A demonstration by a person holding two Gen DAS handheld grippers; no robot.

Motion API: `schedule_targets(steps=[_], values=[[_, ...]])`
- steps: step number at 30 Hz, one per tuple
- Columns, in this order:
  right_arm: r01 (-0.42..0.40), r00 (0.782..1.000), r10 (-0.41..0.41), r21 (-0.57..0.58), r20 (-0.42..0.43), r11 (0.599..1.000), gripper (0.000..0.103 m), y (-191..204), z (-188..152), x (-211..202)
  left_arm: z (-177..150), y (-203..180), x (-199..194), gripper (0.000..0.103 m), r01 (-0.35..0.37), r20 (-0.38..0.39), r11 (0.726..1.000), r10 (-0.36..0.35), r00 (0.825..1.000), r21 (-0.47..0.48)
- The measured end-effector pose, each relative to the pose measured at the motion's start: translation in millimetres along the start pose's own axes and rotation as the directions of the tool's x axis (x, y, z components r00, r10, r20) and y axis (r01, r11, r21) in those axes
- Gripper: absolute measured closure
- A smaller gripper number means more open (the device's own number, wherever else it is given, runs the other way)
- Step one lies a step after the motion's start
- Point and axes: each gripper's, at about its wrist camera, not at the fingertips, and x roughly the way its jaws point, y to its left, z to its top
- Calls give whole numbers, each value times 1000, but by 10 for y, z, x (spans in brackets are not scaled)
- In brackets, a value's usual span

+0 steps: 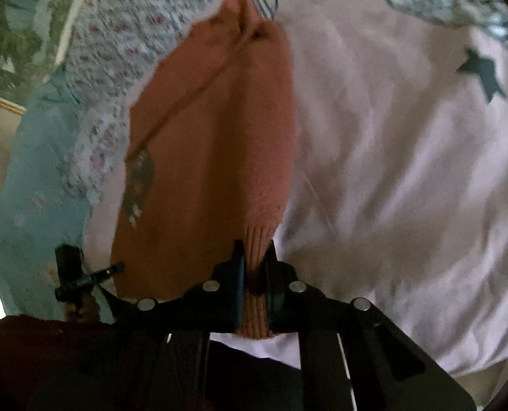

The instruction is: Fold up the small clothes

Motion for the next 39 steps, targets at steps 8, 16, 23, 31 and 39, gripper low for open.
schedule_targets(steps=[8, 16, 23, 31, 39], values=[[-87, 993, 89, -30, 77, 996, 93, 356, 260, -204, 312, -178, -295, 99, 21, 119, 1000, -20, 993, -6], [-127, 972, 138, -69, 188, 989, 93, 641, 951, -258, 1138, -314, -509, 100, 28, 288, 1000, -29, 957, 5], [-80, 963, 100, -90, 250, 993, 93, 713, 1985, 128, 2169, -438, -288, 100, -25, 375, 999, 14, 927, 25], [-26, 972, 48, -100, 229, 995, 93, 732, 2959, 739, 3080, -301, 210, 100, -70, 365, 997, 80, 928, -40], [28, 985, -12, -92, 172, 995, 93, 583, 3479, 1297, 3535, -20, 670, 99, -112, 320, 990, 135, 938, -89]])
